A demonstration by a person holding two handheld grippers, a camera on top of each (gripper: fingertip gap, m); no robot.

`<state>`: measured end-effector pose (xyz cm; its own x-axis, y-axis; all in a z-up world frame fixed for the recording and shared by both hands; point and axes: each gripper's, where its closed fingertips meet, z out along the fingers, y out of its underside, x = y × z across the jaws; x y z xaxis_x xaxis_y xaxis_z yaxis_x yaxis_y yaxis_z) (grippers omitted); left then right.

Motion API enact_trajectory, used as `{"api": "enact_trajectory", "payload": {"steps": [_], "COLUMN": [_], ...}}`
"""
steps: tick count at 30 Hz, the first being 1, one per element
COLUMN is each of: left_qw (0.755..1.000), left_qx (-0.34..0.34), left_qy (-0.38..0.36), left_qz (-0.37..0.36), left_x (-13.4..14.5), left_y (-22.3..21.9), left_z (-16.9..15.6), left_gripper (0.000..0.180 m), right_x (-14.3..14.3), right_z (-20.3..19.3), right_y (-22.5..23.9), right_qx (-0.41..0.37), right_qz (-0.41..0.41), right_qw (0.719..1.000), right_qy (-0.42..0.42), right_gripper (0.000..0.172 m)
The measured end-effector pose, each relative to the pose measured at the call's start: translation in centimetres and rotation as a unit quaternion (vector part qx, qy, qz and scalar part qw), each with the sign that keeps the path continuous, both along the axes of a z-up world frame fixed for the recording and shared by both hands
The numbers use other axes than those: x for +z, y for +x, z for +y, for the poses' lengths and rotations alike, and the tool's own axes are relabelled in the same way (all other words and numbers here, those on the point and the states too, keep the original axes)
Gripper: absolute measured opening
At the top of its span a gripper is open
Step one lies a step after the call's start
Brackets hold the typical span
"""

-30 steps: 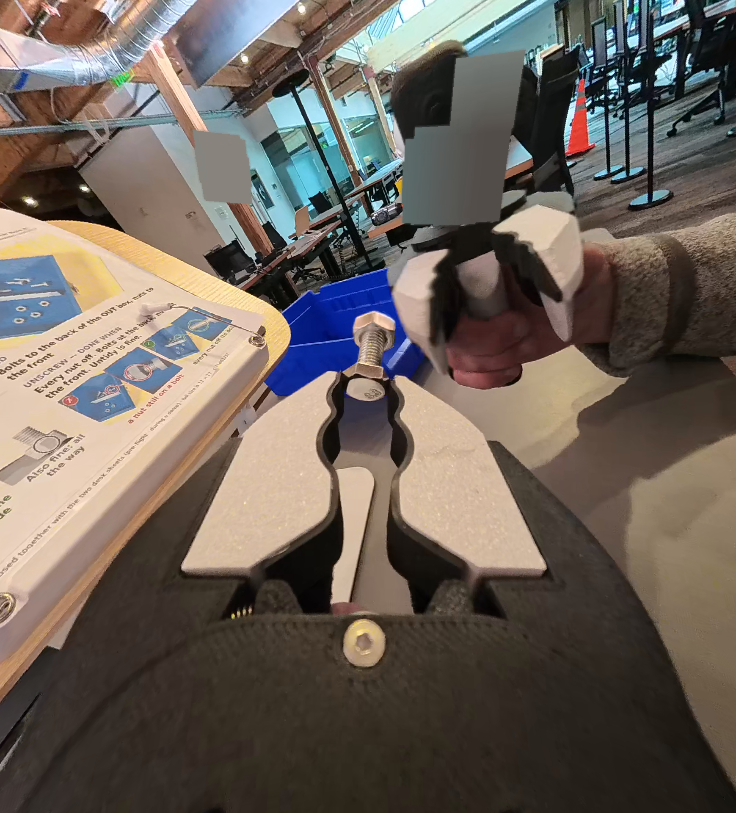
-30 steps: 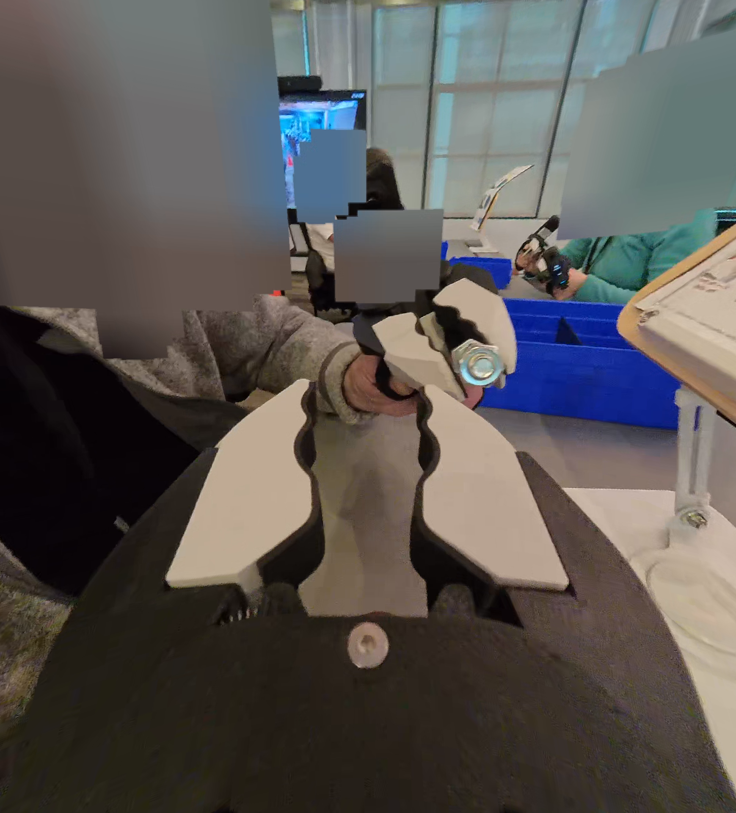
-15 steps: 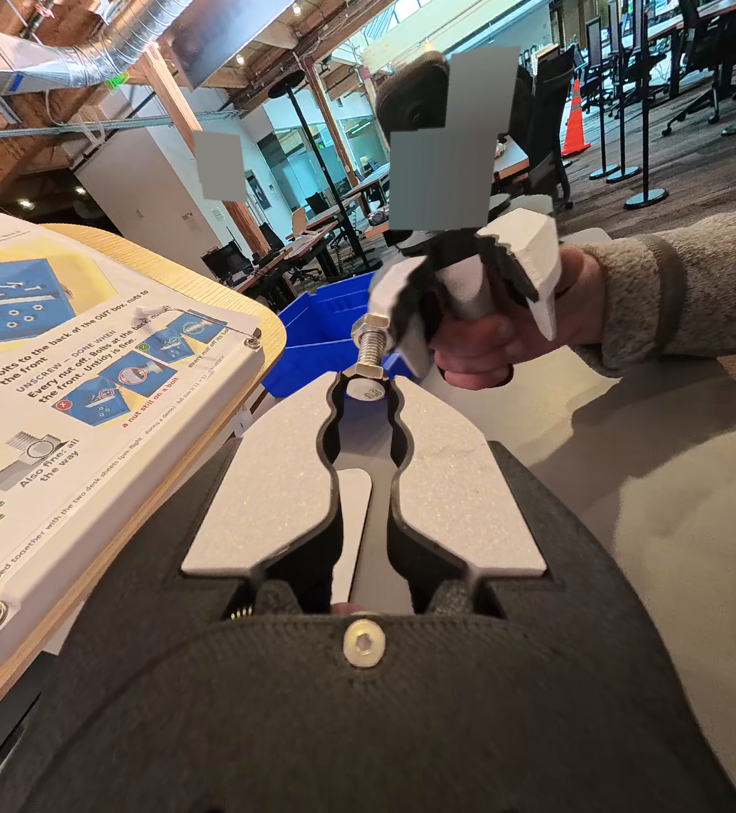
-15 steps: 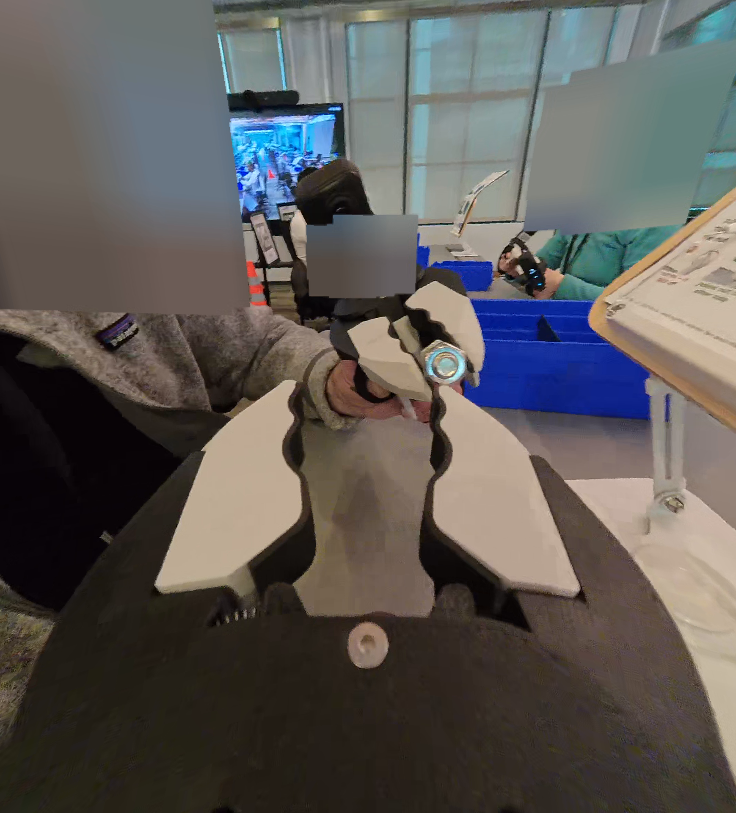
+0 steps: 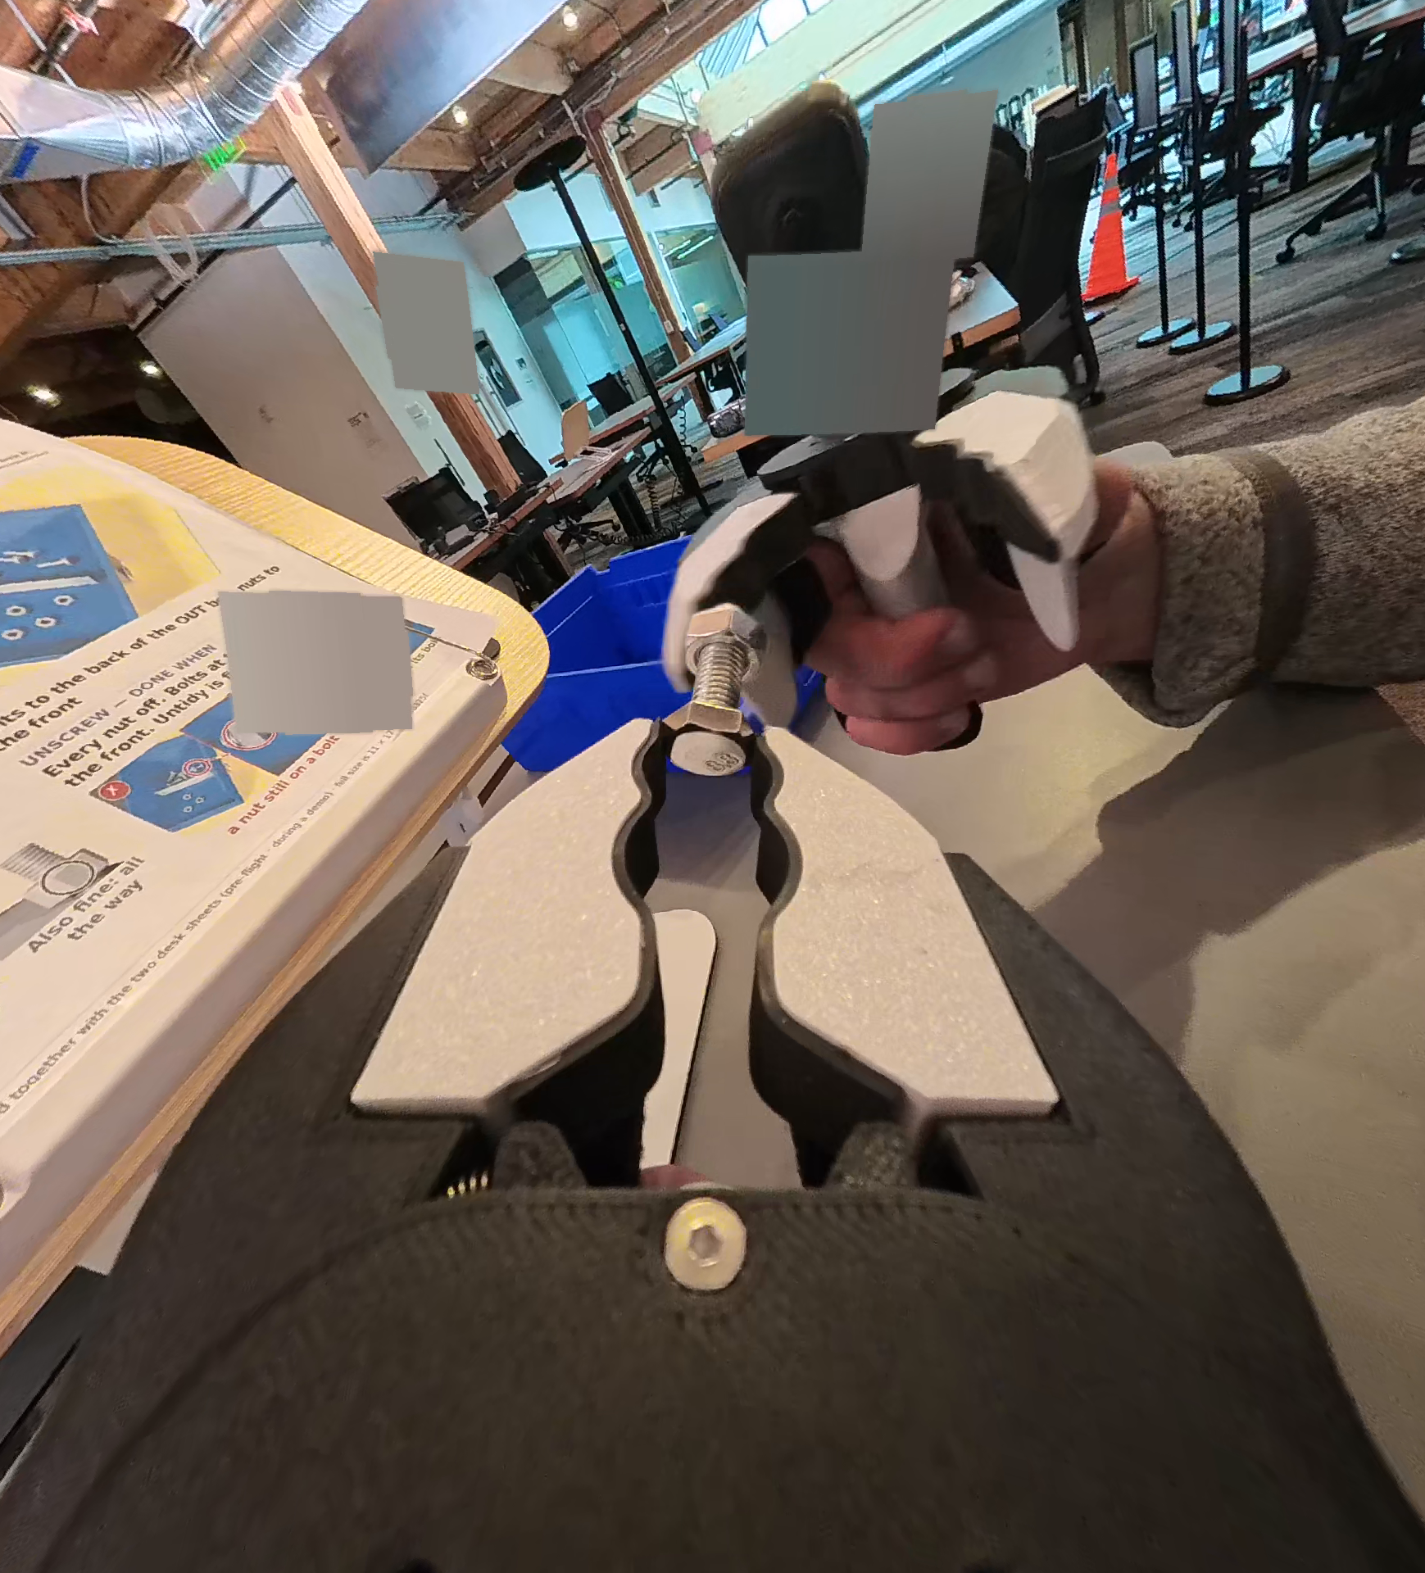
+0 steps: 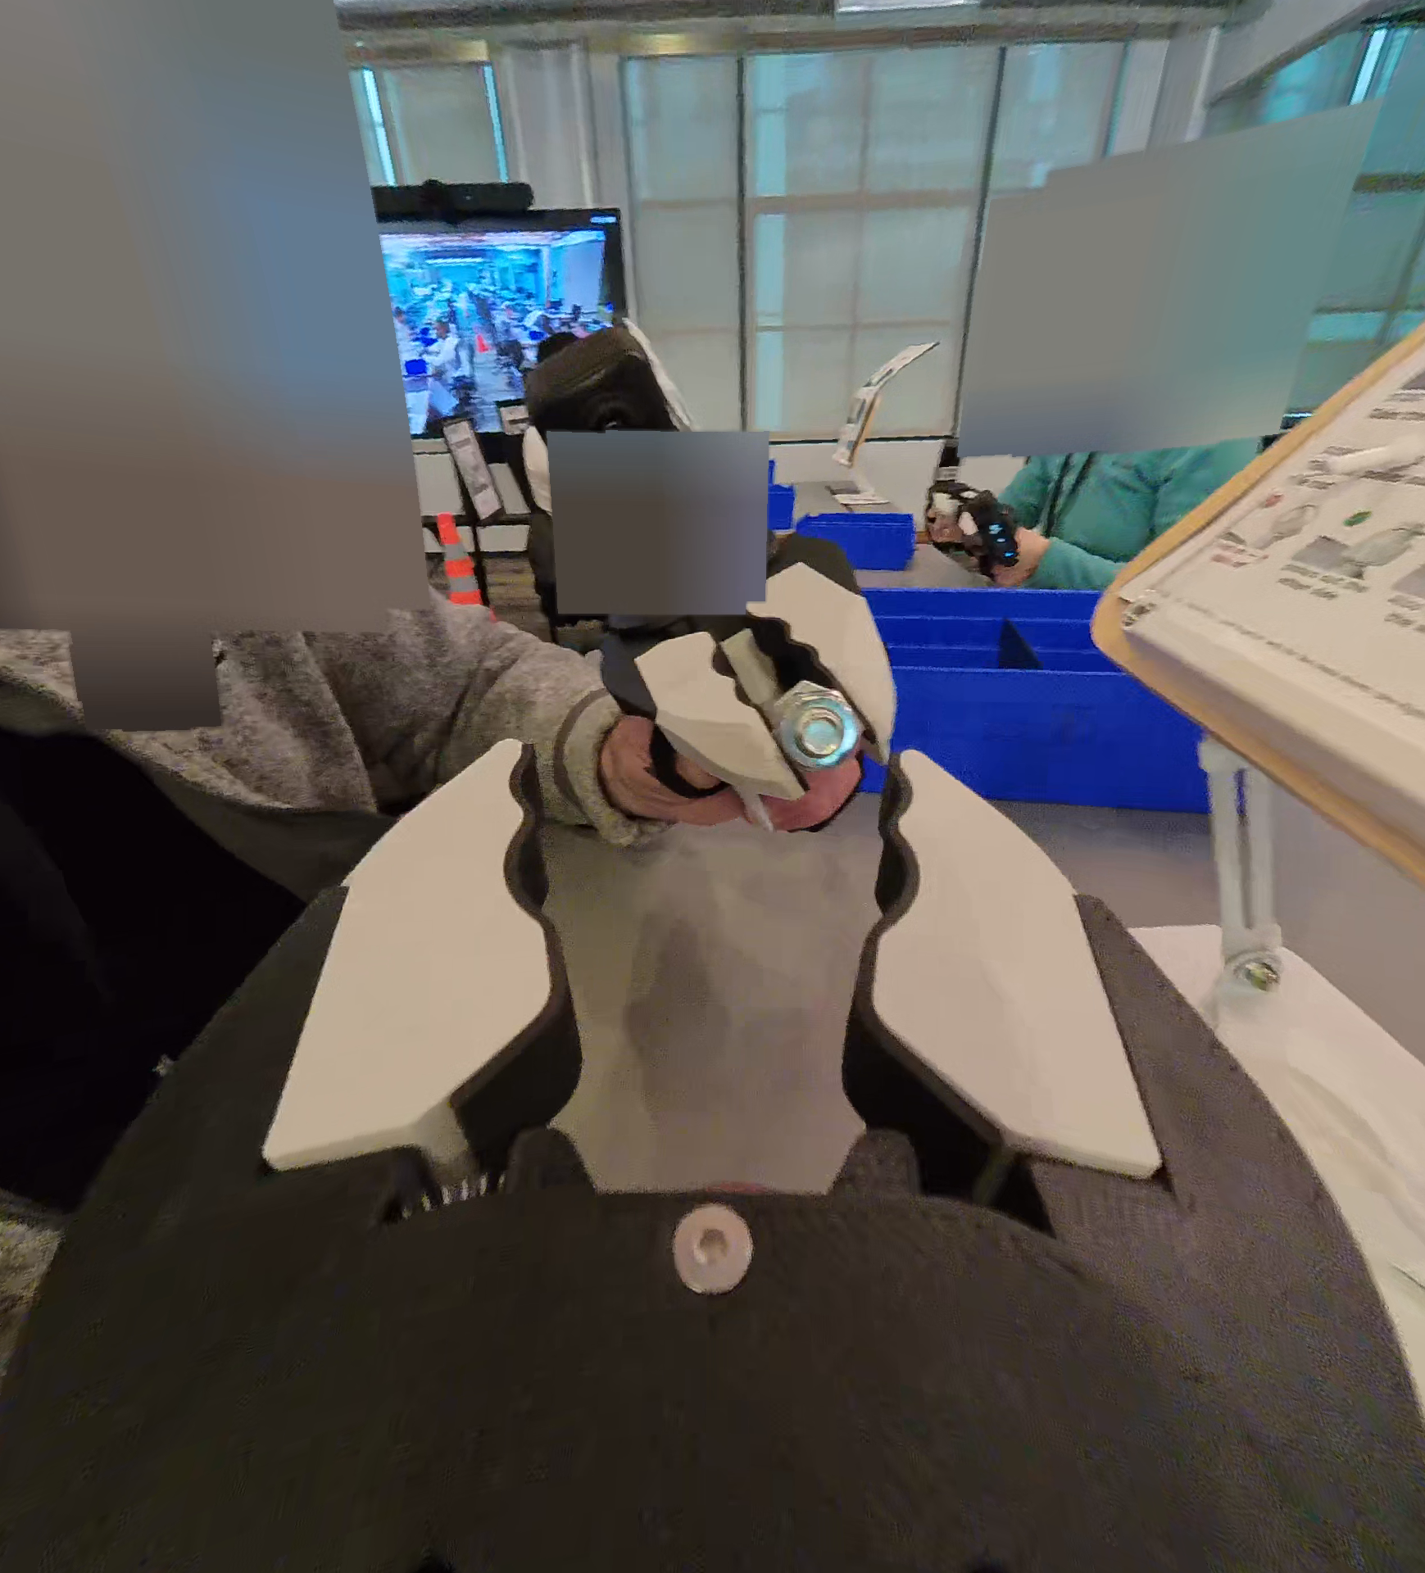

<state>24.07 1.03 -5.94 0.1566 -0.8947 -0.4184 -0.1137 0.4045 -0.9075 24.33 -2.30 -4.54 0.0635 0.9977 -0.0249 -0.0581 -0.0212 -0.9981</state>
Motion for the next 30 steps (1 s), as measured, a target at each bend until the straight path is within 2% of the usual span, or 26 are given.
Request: {"api": "enact_trajectory", "payload": {"steps": [1, 2, 3, 5, 9, 13, 15, 18, 20, 21, 24, 26, 30], "left_qw": [1.000, 1.000, 1.000, 1.000, 1.000, 1.000, 1.000, 1.000, 1.000, 1.000, 0.999, 0.998, 0.992], "left_qx": [0.001, 0.005, 0.007, 0.005, 0.004, 0.007, 0.013, 0.008, 0.008, 0.009, 0.022, 0.033, 0.052], "left_qy": [0.001, 0.000, -0.002, -0.002, 0.006, 0.008, 0.005, 0.009, 0.016, 0.018, 0.039, 0.054, 0.103], "left_qz": [0.000, -0.003, 0.002, -0.003, 0.005, 0.009, 0.008, 0.008, 0.012, 0.014, 0.022, 0.028, 0.051], "left_x": [0.0, 0.1, 0.0, 0.1, -0.1, -0.3, -0.2, -0.2, -0.4, -0.4, -0.4, -0.5, -0.9], "left_y": [0.0, -0.1, -0.2, -0.3, 0.0, 0.0, -0.1, 0.0, 0.1, 0.2, 0.2, 0.3, 0.6], "left_z": [0.0, 0.2, 0.3, 0.3, 0.1, 0.1, 0.4, 0.2, 0.0, 0.0, 0.1, 0.1, -0.1], "left_gripper": [0.018, 0.018, 0.018, 0.018, 0.018, 0.018, 0.018, 0.018, 0.018, 0.018, 0.018, 0.018, 0.018], "right_x": [-0.1, -0.4, -0.8, -1.0, 0.0, -0.1, -0.7, -1.0, -0.7, -0.5, -0.6, -0.6, -0.8], "right_z": [-1.0, -2.4, -3.3, -2.2, 0.4, -0.7, -2.7, -0.9, 0.4, 0.7, 1.1, 1.2, 1.7], "right_y": [-0.3, -0.4, -0.5, -0.4, 0.6, 0.0, 0.1, 0.2, 0.4, 0.5, 0.4, 0.2, 0.1], "right_qx": [0.029, 0.071, 0.098, 0.060, -0.017, 0.011, 0.078, 0.031, -0.008, -0.020, -0.028, -0.031, -0.035], "right_qz": [-0.005, -0.016, -0.025, -0.027, 0.010, 0.002, -0.015, -0.009, -0.004, 0.000, -0.008, -0.002, 0.014], "right_qw": [1.000, 0.997, 0.995, 0.998, 1.000, 1.000, 0.997, 0.999, 1.000, 1.000, 0.999, 0.998, 0.994], "right_qy": [0.005, 0.016, 0.017, 0.013, -0.004, 0.009, 0.019, 0.002, -0.006, -0.008, -0.028, -0.047, -0.101], "right_gripper": [0.069, 0.034, 0.018, 0.030, 0.073, 0.073, 0.011, 0.036, 0.062, 0.066, 0.062, 0.047, 0.037]}}
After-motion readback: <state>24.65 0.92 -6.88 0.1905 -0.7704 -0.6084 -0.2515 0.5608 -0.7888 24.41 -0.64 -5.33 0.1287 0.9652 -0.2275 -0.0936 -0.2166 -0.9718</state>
